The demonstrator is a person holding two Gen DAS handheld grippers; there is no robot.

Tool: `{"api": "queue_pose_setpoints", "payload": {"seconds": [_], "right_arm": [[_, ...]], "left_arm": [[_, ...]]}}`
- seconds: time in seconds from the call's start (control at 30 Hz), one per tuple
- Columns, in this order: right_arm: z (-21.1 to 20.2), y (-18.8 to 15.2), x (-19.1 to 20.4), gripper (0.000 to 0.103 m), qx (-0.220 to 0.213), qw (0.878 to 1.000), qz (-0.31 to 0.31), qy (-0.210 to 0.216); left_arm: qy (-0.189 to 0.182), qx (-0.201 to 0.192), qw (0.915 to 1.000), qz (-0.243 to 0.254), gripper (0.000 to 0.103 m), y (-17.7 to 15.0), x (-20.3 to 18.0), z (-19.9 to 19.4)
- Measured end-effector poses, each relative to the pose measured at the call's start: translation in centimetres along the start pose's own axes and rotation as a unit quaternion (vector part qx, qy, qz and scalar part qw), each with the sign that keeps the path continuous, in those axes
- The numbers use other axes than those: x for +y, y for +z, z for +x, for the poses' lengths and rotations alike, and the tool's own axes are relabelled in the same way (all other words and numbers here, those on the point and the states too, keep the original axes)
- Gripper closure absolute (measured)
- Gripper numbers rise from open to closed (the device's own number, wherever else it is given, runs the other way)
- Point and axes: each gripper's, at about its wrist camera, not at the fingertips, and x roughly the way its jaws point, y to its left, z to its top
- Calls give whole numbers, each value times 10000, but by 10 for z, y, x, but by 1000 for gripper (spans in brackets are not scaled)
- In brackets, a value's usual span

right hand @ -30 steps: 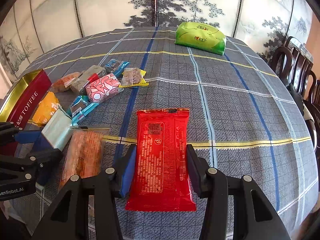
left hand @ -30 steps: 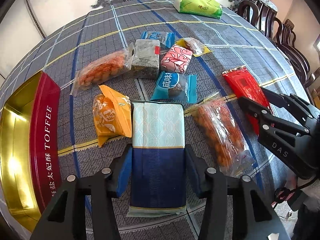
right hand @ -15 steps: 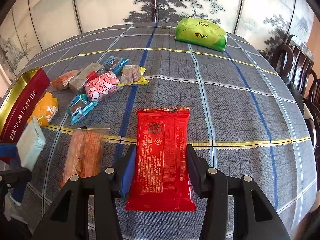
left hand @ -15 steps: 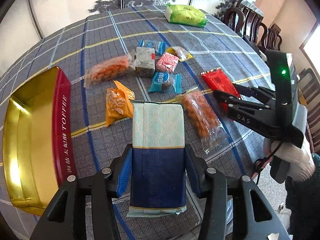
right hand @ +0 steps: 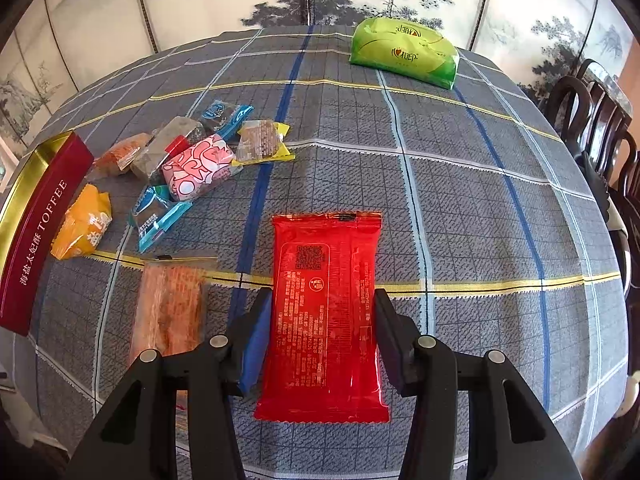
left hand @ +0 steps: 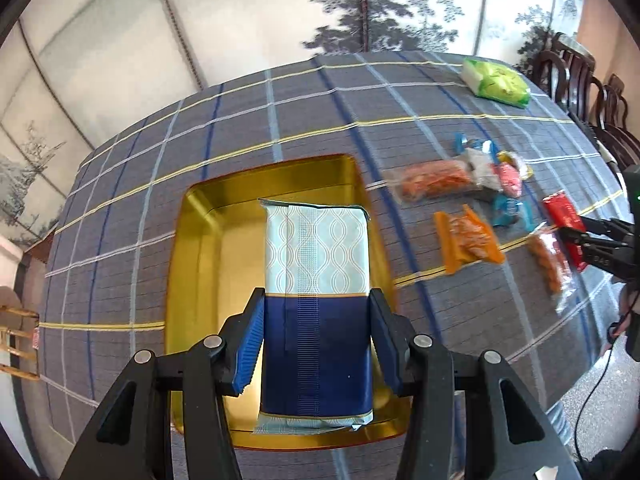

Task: Organize snacks
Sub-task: 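Carry the tissue pack into the gold tin tray and open the left gripper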

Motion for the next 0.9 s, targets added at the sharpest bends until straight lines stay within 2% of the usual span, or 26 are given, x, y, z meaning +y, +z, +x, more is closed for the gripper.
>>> {"api": "queue_pose_setpoints", "payload": {"seconds": [0.23, 0.53, 0.73, 0.9], "right_arm": [[1, 5, 1, 53, 168, 9997, 136, -72], [2, 7, 4, 53, 222, 9992, 274, -184], [2, 6, 5, 54, 175, 9985, 450, -247], [0, 5, 5, 57, 133, 9978, 592, -278]], "left_arm": [[364, 378, 9986, -41, 57, -23, 41, 31], [460, 607, 9970, -150, 57, -39, 58, 53], [299, 647, 9971, -273, 57, -47, 62, 59], [308, 624, 9972, -286, 55, -49, 62, 60]]}}
